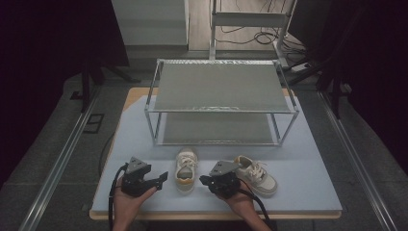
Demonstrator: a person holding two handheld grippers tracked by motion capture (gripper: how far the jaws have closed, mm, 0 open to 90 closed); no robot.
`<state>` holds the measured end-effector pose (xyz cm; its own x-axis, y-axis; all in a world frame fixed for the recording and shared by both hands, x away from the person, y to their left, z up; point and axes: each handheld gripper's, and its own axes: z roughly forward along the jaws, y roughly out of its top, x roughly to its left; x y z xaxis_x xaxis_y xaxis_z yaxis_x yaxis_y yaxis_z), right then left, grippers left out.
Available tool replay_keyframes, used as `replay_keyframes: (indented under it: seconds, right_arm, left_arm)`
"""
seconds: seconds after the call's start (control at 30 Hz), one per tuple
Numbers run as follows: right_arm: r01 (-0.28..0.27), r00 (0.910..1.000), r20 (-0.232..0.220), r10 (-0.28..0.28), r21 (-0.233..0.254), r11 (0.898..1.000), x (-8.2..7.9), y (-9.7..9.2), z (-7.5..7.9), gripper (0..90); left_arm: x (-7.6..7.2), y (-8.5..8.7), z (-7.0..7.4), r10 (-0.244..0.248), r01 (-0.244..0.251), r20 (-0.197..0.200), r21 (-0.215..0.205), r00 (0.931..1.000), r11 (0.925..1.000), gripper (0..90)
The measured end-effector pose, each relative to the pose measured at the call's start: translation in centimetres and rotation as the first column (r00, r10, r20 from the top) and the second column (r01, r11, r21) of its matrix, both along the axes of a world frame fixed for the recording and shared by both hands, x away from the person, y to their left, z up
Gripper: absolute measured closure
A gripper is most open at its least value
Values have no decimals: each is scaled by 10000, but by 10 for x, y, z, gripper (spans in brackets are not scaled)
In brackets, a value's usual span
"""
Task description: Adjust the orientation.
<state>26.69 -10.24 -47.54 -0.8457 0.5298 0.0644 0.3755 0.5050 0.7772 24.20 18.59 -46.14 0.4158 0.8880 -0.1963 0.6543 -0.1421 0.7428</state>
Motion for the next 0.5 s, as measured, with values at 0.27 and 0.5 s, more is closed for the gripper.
replay_keyframes:
  seconds: [0.27,0.5]
  right_arm:
    - [-273,9996,-32,273,-201,9994,-2,16,-7,893]
    - [-682,9977,-63,682,-27,9977,-4,32,-9,892]
  left_arm:
    - [0,-1,-1,-9,9,-30,36,10000,10000,277]
    - [2,4,-4,77,-78,-124,-54,9999,10000,277]
